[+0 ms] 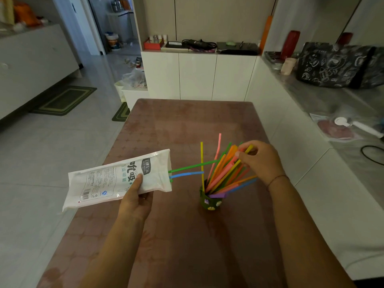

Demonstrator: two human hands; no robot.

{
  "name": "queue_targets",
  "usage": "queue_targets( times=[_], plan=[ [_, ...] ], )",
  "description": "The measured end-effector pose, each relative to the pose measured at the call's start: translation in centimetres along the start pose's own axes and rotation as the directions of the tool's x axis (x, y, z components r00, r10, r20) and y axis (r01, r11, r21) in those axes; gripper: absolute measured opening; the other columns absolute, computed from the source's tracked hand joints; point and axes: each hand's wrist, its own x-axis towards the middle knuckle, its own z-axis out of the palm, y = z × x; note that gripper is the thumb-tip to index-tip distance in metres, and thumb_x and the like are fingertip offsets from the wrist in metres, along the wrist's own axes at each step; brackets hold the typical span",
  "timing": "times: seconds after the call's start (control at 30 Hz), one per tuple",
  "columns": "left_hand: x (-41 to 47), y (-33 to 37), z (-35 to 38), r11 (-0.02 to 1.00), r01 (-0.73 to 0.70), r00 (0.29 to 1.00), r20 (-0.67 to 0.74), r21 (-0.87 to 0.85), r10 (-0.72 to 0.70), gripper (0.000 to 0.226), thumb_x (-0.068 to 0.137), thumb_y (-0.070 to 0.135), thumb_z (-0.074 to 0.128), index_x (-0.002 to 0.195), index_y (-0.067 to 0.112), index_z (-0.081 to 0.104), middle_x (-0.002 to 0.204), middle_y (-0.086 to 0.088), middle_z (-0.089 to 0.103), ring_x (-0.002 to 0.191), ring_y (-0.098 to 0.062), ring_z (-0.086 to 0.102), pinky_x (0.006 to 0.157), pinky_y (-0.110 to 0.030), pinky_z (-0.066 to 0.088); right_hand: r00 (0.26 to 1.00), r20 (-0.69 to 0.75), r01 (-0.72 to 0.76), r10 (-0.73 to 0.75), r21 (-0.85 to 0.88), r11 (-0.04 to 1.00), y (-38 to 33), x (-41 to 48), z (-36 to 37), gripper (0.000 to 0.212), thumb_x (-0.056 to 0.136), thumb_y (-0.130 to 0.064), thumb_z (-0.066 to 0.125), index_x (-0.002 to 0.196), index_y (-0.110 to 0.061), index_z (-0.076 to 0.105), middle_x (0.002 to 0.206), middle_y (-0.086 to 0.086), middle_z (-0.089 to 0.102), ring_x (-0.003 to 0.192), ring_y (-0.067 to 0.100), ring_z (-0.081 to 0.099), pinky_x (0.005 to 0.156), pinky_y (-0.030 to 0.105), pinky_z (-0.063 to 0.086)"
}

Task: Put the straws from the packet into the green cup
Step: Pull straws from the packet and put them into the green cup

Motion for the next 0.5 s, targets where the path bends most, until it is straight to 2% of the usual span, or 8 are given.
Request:
queue_targets(
  times=[0.07,0.17,0.23,0.3,0.4,0.5],
  plan=[
    [0.0,-0.2,0.1,1.0,0.001,1.0,0.003,0.003,-0.001,0.039,0.085,0.004,0.067,0.121,0.016,0.057,0.108,-0.003,0.071,0.089,-0.016,0.071,0.068,-0.033,0.061,1.0,-0.02,0.016,-0.017,-0.019,1.0,-0.1,0.0,0.2,0.007,0.076,-0.009,0.07,0.082,-0.007,0.069,0.071,0.014,0.068,0.061,0.026,0.066,0.066,0.036,0.056],
    [-0.1,-0.3,0.1,1.0,0.009,1.0,0.004,0.01,-0.009,0.031,0.085,0.004,0.067,0.112,0.015,0.06,0.108,-0.004,0.071,0.087,-0.017,0.072,0.069,-0.034,0.061,0.998,-0.01,0.054,-0.056,-0.159,0.986,0.1,0.1,1.0,0.005,0.075,-0.011,0.071,0.076,-0.007,0.069,0.074,0.014,0.069,0.07,0.027,0.064,0.068,0.033,0.05],
    [-0.2,-0.4,0.1,1.0,0.015,1.0,0.015,0.01,-0.015,0.025,0.085,0.004,0.067,0.106,0.016,0.06,0.106,-0.004,0.071,0.082,-0.017,0.073,0.068,-0.033,0.061,0.997,0.044,0.065,-0.056,-0.219,0.974,0.6,0.2,1.8,0.011,0.076,-0.011,0.071,0.075,-0.001,0.068,0.082,0.018,0.069,0.078,0.031,0.063,0.072,0.037,0.051],
    [-0.3,-0.5,0.1,1.0,0.015,1.0,0.025,0.016,-0.016,0.025,0.085,0.004,0.067,0.105,0.016,0.06,0.107,-0.005,0.071,0.086,-0.017,0.072,0.07,-0.034,0.061,0.993,0.114,0.051,-0.023,-0.25,0.967,0.9,0.2,2.4,0.014,0.077,-0.011,0.07,0.08,0.003,0.069,0.087,0.021,0.069,0.084,0.035,0.063,0.077,0.042,0.052],
    [-0.5,-0.5,0.1,1.0,0.016,1.0,0.025,0.022,-0.017,0.026,0.085,0.004,0.067,0.106,0.016,0.059,0.107,-0.005,0.071,0.092,-0.018,0.071,0.071,-0.035,0.06,0.992,0.123,0.034,-0.006,-0.228,0.973,1.1,0.1,2.4,0.012,0.075,-0.01,0.071,0.081,-0.001,0.069,0.089,0.021,0.069,0.084,0.036,0.064,0.078,0.045,0.052],
    [-0.5,-0.5,0.0,1.0,0.003,1.0,0.031,0.029,-0.004,0.027,0.085,0.004,0.067,0.107,0.017,0.059,0.099,-0.003,0.074,0.081,-0.016,0.074,0.068,-0.033,0.061,0.998,0.04,0.045,-0.039,-0.151,0.987,1.0,0.0,1.6,0.009,0.073,-0.012,0.073,0.081,-0.009,0.07,0.085,0.014,0.069,0.078,0.027,0.062,0.075,0.04,0.053]
  ],
)
